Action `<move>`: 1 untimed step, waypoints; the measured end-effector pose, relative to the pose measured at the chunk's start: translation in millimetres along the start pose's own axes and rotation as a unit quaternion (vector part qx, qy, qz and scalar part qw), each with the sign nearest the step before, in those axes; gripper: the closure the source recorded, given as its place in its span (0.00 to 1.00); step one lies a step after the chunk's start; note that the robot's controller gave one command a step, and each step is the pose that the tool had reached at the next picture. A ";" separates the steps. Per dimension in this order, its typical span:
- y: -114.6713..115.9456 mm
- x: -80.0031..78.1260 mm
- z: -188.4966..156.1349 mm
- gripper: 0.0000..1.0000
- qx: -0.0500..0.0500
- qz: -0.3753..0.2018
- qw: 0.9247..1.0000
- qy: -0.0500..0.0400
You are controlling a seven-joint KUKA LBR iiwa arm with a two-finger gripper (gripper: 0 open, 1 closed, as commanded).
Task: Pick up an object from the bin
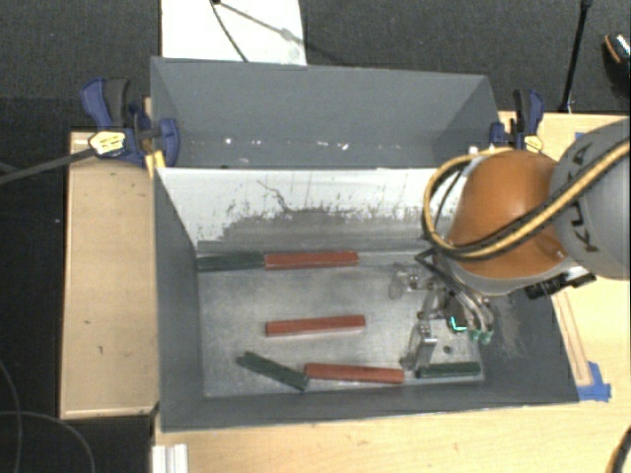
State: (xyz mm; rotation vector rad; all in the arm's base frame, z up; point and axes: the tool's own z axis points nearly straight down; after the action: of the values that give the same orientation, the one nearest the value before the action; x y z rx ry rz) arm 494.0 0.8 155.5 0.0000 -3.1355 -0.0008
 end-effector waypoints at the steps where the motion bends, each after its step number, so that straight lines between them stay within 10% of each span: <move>1: 69.0 -64.0 85.5 0.00 -0.001 -0.092 0.996 -0.004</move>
Offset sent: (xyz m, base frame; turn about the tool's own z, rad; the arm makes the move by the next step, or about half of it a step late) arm 0.0633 0.0663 -0.0837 -0.1828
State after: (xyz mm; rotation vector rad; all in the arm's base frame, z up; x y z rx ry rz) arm 557.5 69.8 69.6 0.2891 -3.1305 -0.0040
